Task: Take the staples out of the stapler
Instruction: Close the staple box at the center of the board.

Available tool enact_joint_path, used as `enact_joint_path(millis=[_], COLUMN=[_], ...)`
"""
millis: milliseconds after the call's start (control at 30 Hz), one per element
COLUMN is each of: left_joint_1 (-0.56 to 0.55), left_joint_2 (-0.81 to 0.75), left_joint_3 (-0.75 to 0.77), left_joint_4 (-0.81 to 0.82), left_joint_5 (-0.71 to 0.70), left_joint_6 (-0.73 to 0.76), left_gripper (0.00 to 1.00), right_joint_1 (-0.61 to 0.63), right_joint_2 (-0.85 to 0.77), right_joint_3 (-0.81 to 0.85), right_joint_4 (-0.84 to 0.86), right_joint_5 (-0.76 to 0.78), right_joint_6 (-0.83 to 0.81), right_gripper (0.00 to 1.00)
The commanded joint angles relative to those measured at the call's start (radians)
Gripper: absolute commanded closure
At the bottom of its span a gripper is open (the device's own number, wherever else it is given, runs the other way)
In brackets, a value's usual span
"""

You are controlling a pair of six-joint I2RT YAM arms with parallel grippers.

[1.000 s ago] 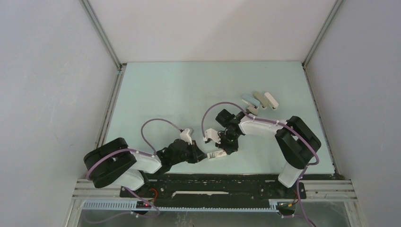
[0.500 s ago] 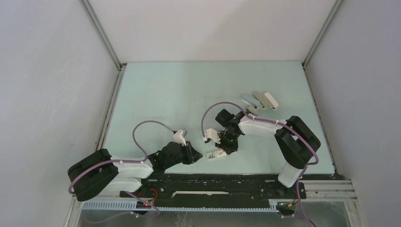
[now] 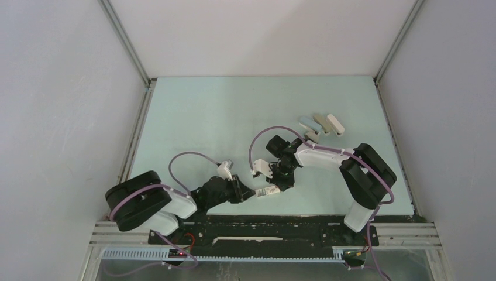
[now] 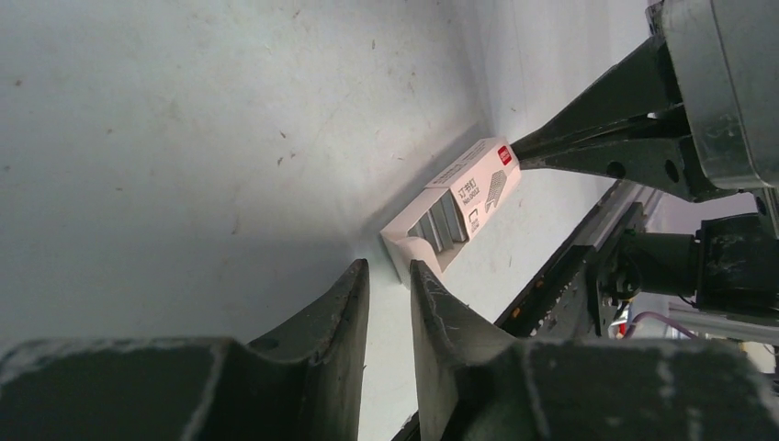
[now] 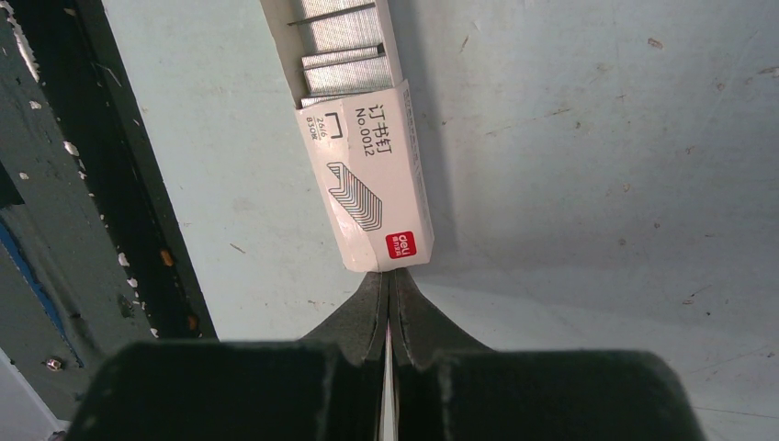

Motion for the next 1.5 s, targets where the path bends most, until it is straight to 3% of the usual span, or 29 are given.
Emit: enact_joint_path(millis=[0,600,1467], left_joint_1=[-0.006,-0.003,0.004], left_joint_2=[0.076,0.224,0.289], left_joint_3=[-0.011,-0.047,-0.030], left_joint_4=[0.117,0.344,0.367], left_joint_5=[0.028,0.033,0.045], left_joint_6=[-0.039,-0.097,-0.130], left_gripper=[0.70,0.69,0.75], right_joint_1=[0.015,0.017,0.025], right_joint_2=[0.035,0.038,0.038], right_joint_3=[0.007,0.005,0.007], right_joint_4=[0.041,0.040,0.041], right_joint_5=[0.008,0.007,0.007], right_joint_6=[0.001,0.001,0.003], right_gripper=[0.95,0.95,0.95])
